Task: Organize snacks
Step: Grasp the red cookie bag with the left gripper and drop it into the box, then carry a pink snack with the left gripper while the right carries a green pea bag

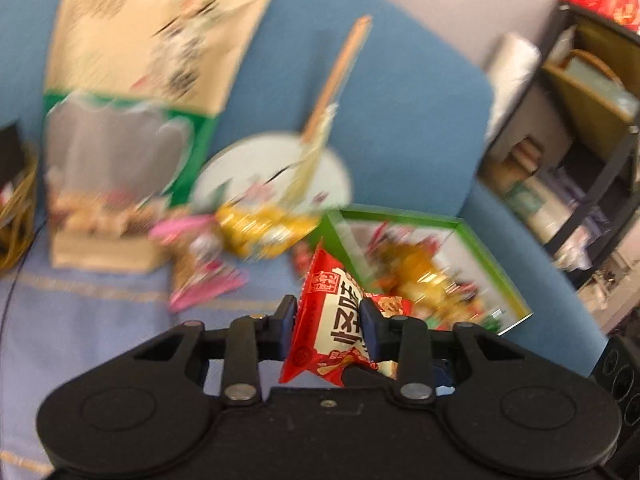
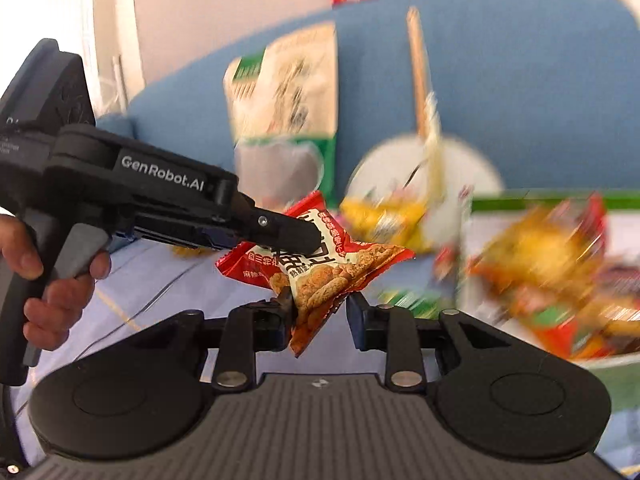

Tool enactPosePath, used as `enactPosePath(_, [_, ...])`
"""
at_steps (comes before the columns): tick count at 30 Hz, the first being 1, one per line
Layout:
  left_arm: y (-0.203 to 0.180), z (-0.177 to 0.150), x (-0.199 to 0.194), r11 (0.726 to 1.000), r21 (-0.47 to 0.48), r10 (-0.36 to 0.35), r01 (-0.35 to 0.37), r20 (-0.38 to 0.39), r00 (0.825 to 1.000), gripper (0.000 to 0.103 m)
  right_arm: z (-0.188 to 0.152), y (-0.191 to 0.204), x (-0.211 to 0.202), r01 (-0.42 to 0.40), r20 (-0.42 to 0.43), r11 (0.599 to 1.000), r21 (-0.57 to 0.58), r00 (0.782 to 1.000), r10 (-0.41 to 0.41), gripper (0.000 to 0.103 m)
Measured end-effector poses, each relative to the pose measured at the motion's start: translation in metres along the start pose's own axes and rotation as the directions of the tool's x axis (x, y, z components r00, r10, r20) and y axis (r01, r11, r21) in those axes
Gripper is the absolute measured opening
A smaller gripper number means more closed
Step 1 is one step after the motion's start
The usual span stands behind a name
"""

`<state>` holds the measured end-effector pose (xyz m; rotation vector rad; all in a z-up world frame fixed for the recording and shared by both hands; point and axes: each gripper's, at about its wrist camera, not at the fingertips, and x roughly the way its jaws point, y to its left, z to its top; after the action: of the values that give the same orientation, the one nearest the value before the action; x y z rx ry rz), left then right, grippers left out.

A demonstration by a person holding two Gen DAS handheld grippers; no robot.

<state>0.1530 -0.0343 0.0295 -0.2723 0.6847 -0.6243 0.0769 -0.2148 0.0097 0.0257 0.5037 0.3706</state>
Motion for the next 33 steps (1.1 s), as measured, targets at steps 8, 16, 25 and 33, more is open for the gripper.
enactPosePath(8, [-0.069,0.028,0.038,0.985,0.102,-0.142,0.139,0.028,0.989,0.036,0.018,-0.058,-0.049,0.157,0.124,0.986,0.052,0.979,-0.163,0.05])
enactPosePath(16, [-0.121,0.046,0.102,0.964,0.123,-0.236,0.237,-0.023,0.971,0.035,0.021,-0.108,-0.069,0.303,0.156,0.944,0.134,0.934,-0.322,0.05])
enactPosePath(25, [-0.134,0.04,0.154,0.962,0.118,-0.239,0.246,-0.068,0.969,0.044,0.012,-0.14,-0.058,0.409,0.087,0.895,0.181,0.899,-0.428,0.051])
enactPosePath(33, [-0.137,0.031,0.131,0.969,0.236,-0.09,0.077,0.047,0.995,0.103,0.005,-0.14,-0.041,0.524,0.032,0.847,0.093,0.848,-0.529,0.093])
